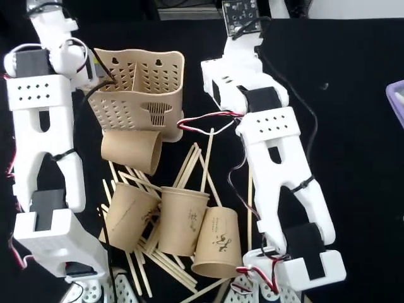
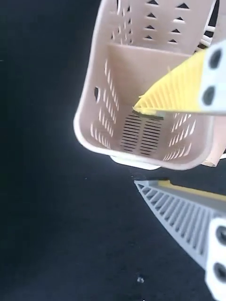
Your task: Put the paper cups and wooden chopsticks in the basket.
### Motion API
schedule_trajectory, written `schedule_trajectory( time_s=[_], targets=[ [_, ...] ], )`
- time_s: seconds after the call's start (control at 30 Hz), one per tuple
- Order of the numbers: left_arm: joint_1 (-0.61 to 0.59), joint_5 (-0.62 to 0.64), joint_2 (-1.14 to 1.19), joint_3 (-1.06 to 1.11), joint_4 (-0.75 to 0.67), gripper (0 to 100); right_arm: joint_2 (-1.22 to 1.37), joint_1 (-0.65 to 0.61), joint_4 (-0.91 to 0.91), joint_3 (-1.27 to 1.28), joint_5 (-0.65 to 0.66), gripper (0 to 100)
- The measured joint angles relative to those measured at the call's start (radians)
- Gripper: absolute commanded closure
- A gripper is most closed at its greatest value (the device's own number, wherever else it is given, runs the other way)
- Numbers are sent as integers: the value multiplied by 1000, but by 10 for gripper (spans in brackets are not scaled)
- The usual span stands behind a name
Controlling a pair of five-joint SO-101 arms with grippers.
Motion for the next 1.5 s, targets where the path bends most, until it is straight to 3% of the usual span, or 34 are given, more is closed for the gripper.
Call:
schedule_trajectory(
  time_s=[0.23,0.47,0.77,1.0,1.2,1.5],
  targets=[
    [2,0,2,104,-31,830,-12,0,32,-5,0,812],
    [74,0,2,112,-71,862,-87,9,150,-52,0,810],
    [232,5,2,112,-109,858,-92,146,186,-15,0,808],
    [204,2,2,112,-107,744,-92,163,186,-15,0,808],
    [126,8,2,25,-29,745,-92,164,186,-15,0,808],
    [83,9,2,-399,236,745,-92,160,249,-15,0,808]
  ],
)
